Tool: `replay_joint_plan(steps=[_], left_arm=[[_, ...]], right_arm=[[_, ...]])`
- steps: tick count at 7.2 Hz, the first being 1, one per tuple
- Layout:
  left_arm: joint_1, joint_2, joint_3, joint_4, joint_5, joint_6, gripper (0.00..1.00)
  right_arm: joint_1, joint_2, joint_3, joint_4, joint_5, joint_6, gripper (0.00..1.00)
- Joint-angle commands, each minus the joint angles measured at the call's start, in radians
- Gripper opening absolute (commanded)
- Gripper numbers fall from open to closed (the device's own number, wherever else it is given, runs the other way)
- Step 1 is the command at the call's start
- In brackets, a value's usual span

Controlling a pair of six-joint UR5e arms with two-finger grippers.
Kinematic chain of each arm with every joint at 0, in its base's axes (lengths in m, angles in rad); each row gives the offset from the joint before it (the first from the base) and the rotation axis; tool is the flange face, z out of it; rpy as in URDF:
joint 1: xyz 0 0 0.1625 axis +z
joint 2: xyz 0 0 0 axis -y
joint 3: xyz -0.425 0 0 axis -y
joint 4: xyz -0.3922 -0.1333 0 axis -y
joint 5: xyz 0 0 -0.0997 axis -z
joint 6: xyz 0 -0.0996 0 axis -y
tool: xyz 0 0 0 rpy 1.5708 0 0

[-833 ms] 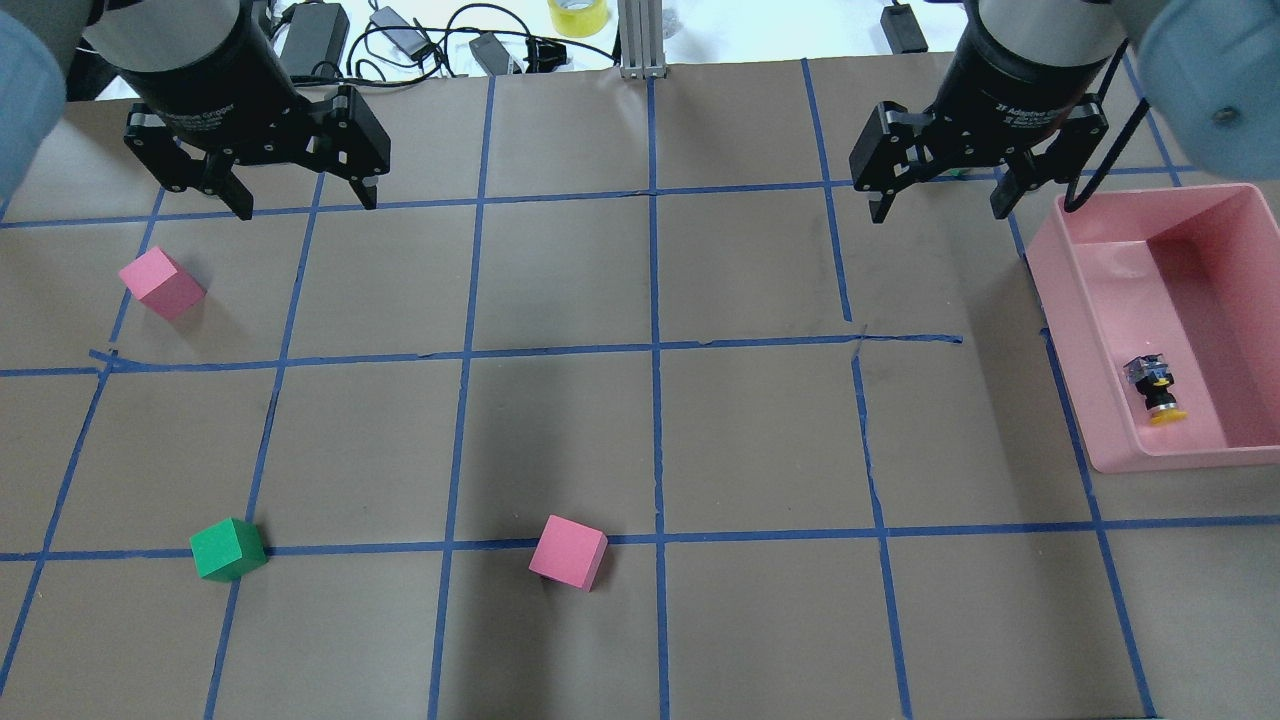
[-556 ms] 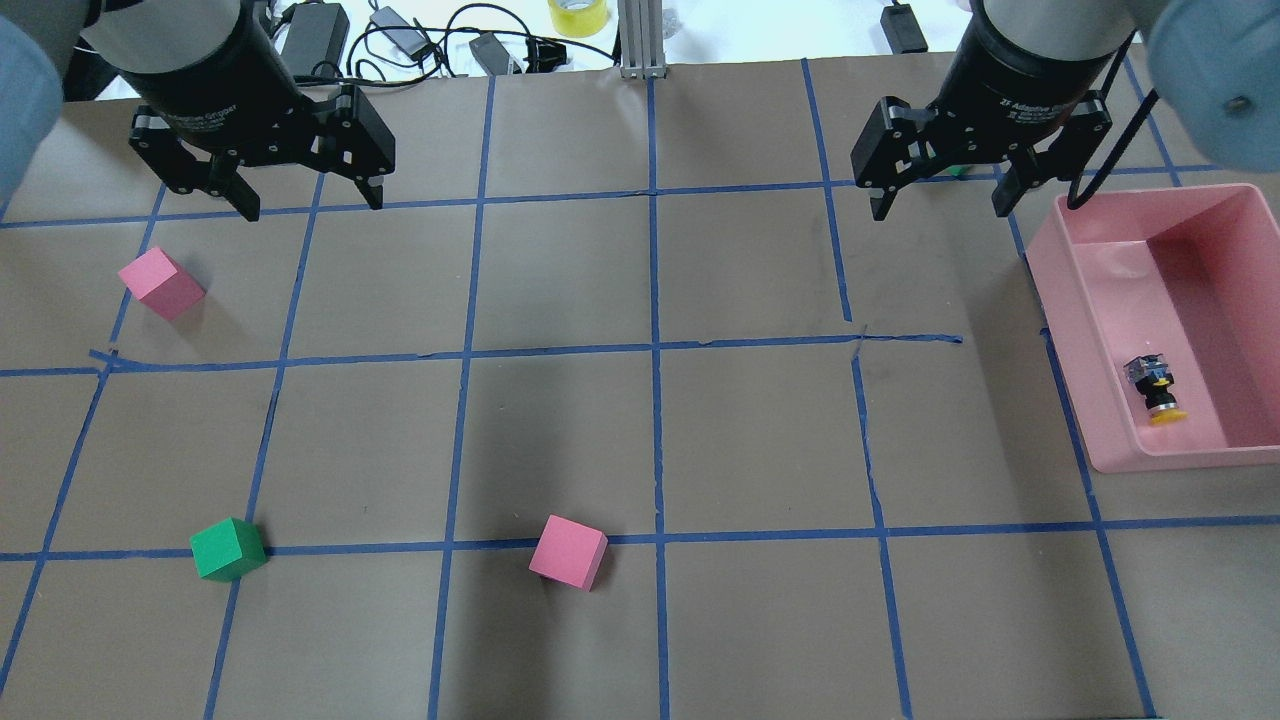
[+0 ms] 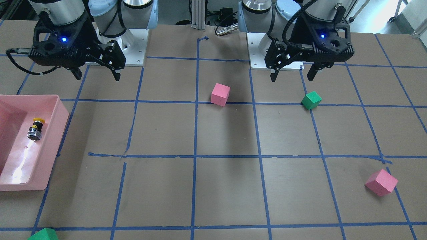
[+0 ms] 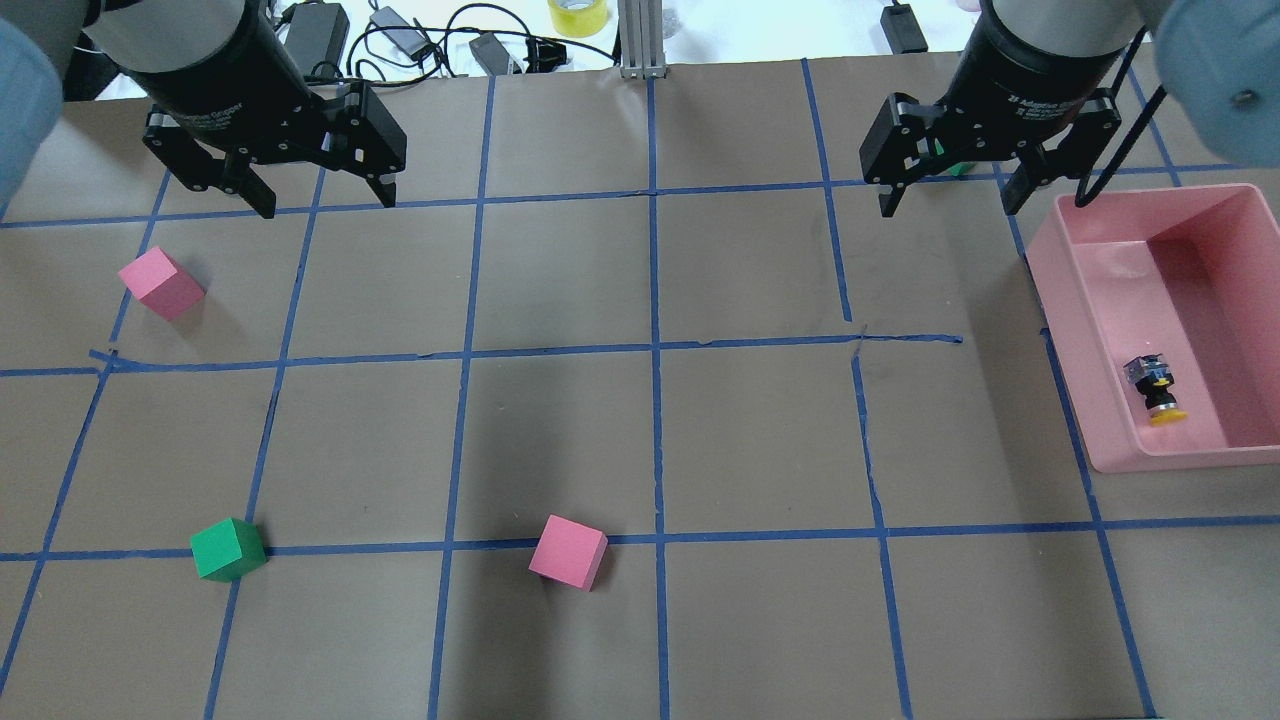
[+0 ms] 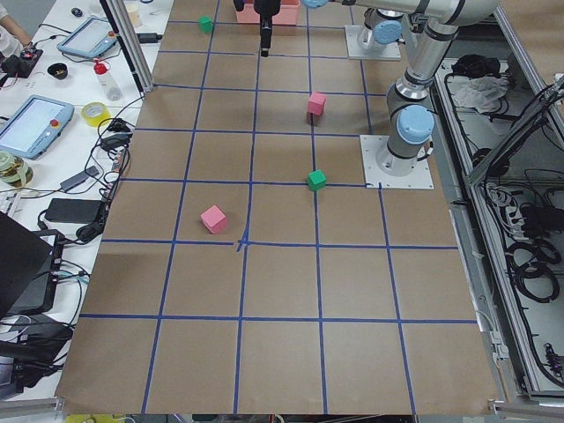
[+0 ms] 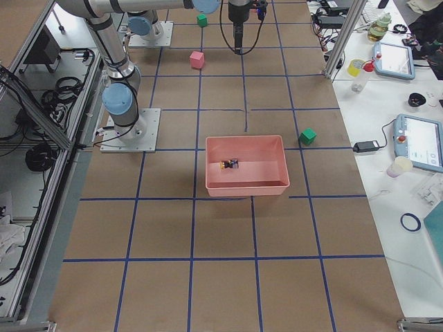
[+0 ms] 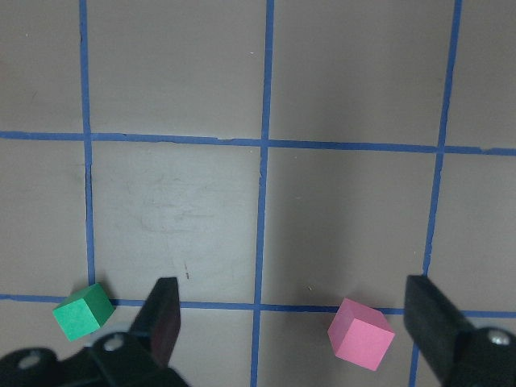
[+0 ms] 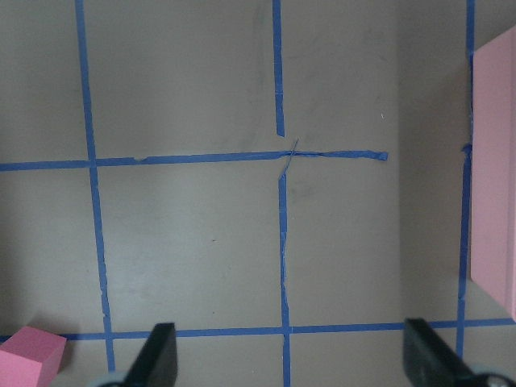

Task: Align button upright
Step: 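Move the right gripper over the pink bin above the button switch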

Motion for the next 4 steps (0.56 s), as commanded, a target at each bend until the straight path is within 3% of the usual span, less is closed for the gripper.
replay_joint_plan(steps=[1, 4], left_arm=[[0.0, 0.0, -0.001, 0.0, -0.002, 0.001, 1.0], [0.0, 0.0, -0.004, 0.0, -0.002, 0.001, 1.0]], right_arm=[[-0.01, -0.003, -0.001, 0.006, 0.003, 0.008, 1.0], [-0.019, 0.0, 0.0, -0.003, -0.003, 0.007, 1.0]])
